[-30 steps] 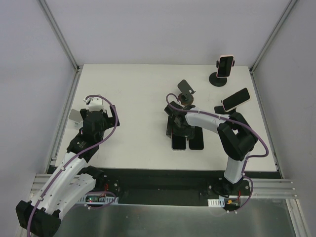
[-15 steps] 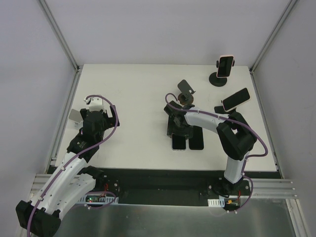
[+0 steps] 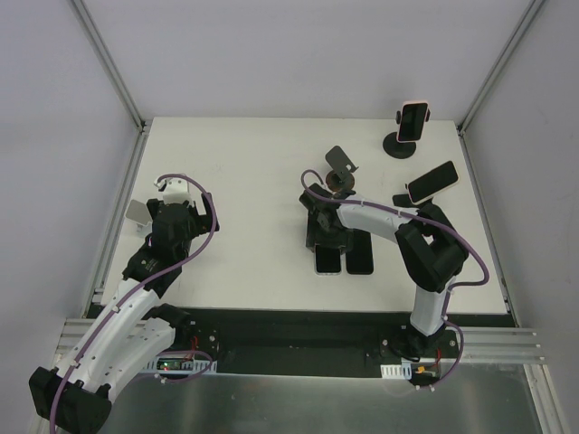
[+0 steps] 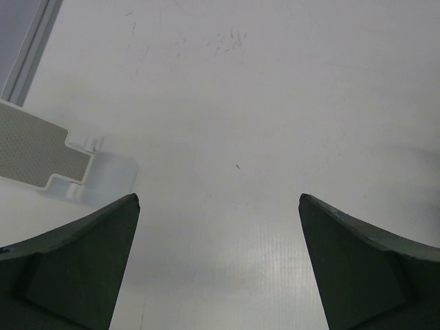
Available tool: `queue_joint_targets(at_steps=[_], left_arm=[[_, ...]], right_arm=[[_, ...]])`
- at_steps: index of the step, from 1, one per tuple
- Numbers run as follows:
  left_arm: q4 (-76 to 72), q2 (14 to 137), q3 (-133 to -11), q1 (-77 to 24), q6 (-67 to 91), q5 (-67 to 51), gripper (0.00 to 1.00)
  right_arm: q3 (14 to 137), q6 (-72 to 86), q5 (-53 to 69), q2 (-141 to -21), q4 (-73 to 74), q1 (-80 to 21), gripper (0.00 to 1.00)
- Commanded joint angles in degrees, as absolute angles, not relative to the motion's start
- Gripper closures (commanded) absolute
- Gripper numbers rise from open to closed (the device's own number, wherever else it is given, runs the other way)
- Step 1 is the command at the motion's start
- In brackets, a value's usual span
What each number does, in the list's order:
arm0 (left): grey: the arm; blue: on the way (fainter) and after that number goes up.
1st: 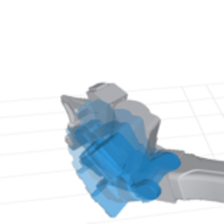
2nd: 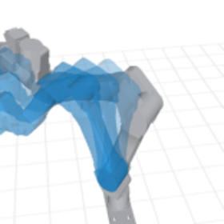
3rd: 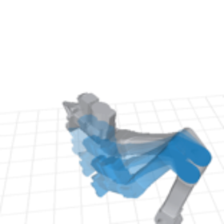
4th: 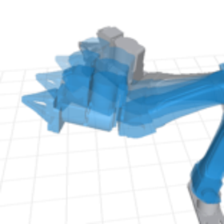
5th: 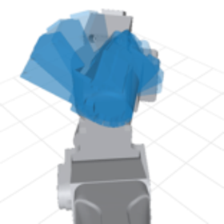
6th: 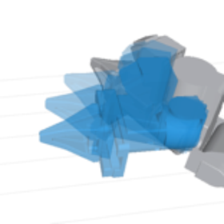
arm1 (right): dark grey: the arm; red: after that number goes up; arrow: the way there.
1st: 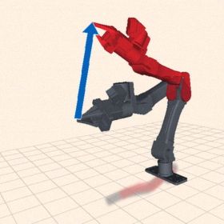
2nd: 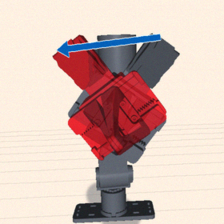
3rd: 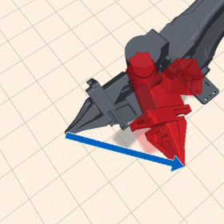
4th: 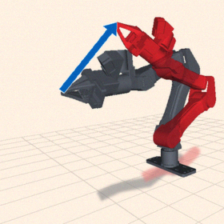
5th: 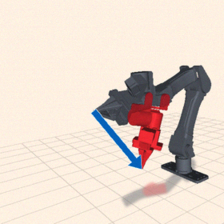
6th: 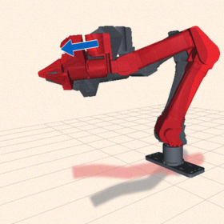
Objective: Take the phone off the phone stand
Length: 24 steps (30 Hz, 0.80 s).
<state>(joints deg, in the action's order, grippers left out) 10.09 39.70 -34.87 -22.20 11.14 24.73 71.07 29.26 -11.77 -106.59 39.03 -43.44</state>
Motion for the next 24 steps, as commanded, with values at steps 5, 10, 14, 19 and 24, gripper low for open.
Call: queue_joint_targets(at_steps=[5,10,14,19,24], left_arm=[[8.09,38.93,-34.72,-22.68,10.37,25.75,0.01],[8.09,39.11,-34.8,-22.59,10.28,24.08,0.01],[7.91,39.29,-34.8,-22.59,9.67,22.15,0.01],[8.0,39.81,-34.8,-22.5,9.58,19.34,0.01],[8.09,39.82,-35.07,-22.59,9.4,16.97,0.01]], right_arm=[[74.88,24.8,-14.41,-102.84,38.5,-42.89,0.07],[79.35,15.06,-12.15,-98.62,36.57,-42.02,0.03],[81.99,5.2,-2.83,-96.77,33.5,-35.36,0.04],[84.72,-6.3,4.99,-97.12,29.46,-26.65,0.02],[90.16,-16.16,13.08,-102.38,28.3,-20.75,0.02]])
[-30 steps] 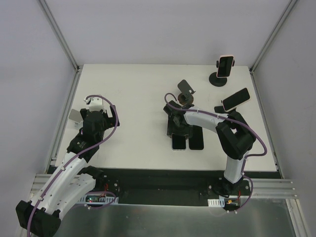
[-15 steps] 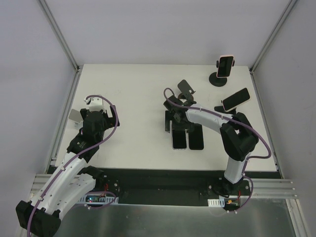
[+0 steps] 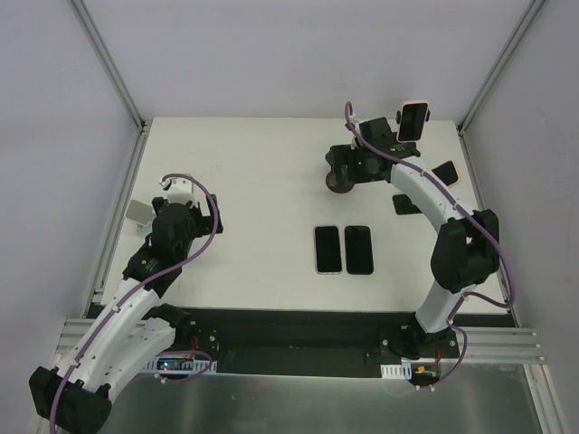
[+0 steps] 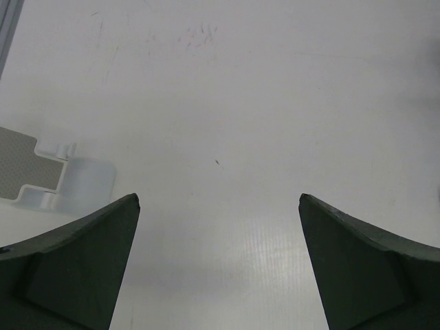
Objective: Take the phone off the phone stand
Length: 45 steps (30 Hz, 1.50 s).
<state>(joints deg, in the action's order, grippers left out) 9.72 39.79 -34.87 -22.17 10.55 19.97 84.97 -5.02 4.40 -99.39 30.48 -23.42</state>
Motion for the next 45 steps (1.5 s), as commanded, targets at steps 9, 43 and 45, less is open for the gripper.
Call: queue_joint_targets(at_steps=[9,43,45], left_arm=[[8.88,39.64,-36.38,-22.5,9.75,13.19,0.01],[10.11,52.11,-46.58,-22.59,22.93,-6.05,0.01],[8.88,53.08,-48.07,-22.59,23.55,-7.38,0.01]], right_arm=[[98.78,-31.37,21.44,-111.96,27.07,-15.73,0.04],[107.85,-37.27,23.03,-121.66,28.57,-16.08,0.33],[105.83,-37.26,23.03,-120.07,27.95,-16.78,0.39]])
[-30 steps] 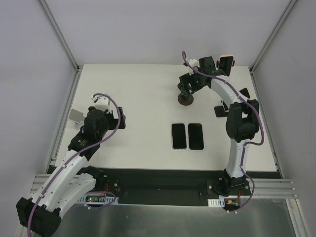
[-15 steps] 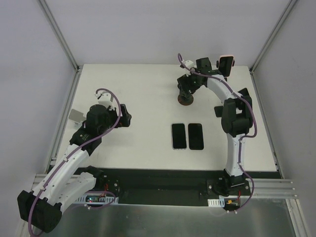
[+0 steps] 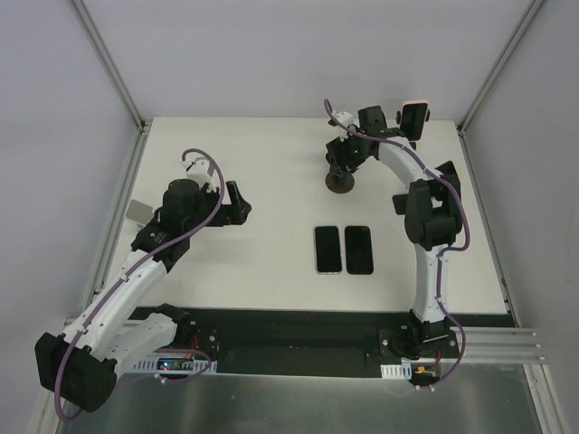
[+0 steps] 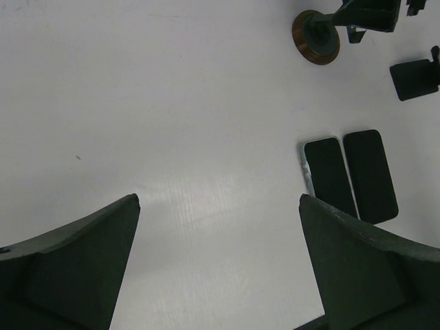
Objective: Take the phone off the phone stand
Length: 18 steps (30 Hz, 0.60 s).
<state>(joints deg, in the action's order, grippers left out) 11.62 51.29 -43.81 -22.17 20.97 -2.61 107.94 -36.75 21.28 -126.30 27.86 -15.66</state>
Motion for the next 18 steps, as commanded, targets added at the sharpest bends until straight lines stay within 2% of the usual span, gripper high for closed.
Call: queue_joint_targets(at_steps=[1,4,12,18], left_arm=[[8.35,54.04,-48.6,-22.59,24.08,-8.25,0.01],[6.6,56.33,-50.62,-22.59,25.31,-10.45,0.01],[1.68,62.65,-54.84,-22.59,29.35,-15.81,0.02],[-2.63,66.79,-56.42,-22.59,32.51,-20.12,0.1]], right_arm=[[105.21,-37.18,23.2,-118.49,27.69,-17.05,0.41],[102.66,-37.09,23.29,-114.89,27.07,-18.8,0.45],[93.44,-34.28,23.56,-104.42,21.19,-28.19,0.46],[88.07,-31.29,22.42,-98.09,17.05,-36.72,0.46]])
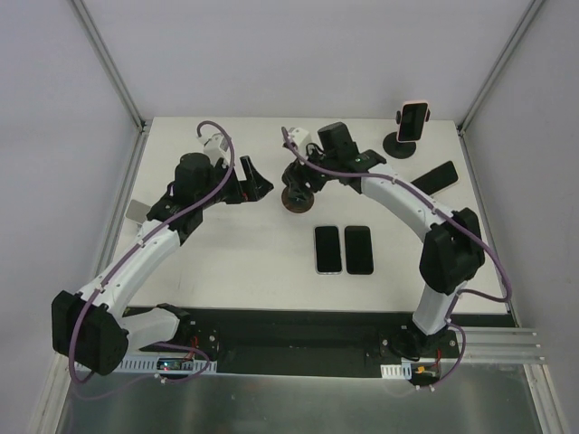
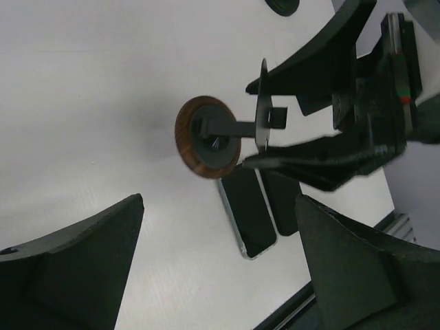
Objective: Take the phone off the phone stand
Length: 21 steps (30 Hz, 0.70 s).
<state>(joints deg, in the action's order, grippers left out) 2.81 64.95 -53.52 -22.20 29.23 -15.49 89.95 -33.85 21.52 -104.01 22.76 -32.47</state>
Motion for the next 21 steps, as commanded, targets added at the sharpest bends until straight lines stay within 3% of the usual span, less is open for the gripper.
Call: queue_joint_targets(at_steps=[1,10,11,14,21], left_arm=[[-2.9,67.06,-56.51,-22.67,32.78,-21.43,0.11],[-6.15,68.29,-54.06,-23.64,33.75,-24.52,0.35],[-6.15,68.29,-53.44,-23.64,33.92,-25.22,0.44],[-6.15,68.03,-52.04,-23.91,34.36,-26.1,0.59],[-5.63,67.32,-48.96,-24.43,34.54,-24.08,0.62]], right_arm=[[87.72,-31.2,22.06,-97.22,16.88,-37.7,0.46],[85.69,-30.23,19.78,-94.57,16.61,-43.59,0.46],[85.52,-30.32,19.51,-94.4,16.61,-43.94,0.46],[85.52,-30.32,18.81,-94.04,16.52,-44.47,0.46],[85.87,-29.97,18.54,-94.31,15.91,-45.61,0.46]])
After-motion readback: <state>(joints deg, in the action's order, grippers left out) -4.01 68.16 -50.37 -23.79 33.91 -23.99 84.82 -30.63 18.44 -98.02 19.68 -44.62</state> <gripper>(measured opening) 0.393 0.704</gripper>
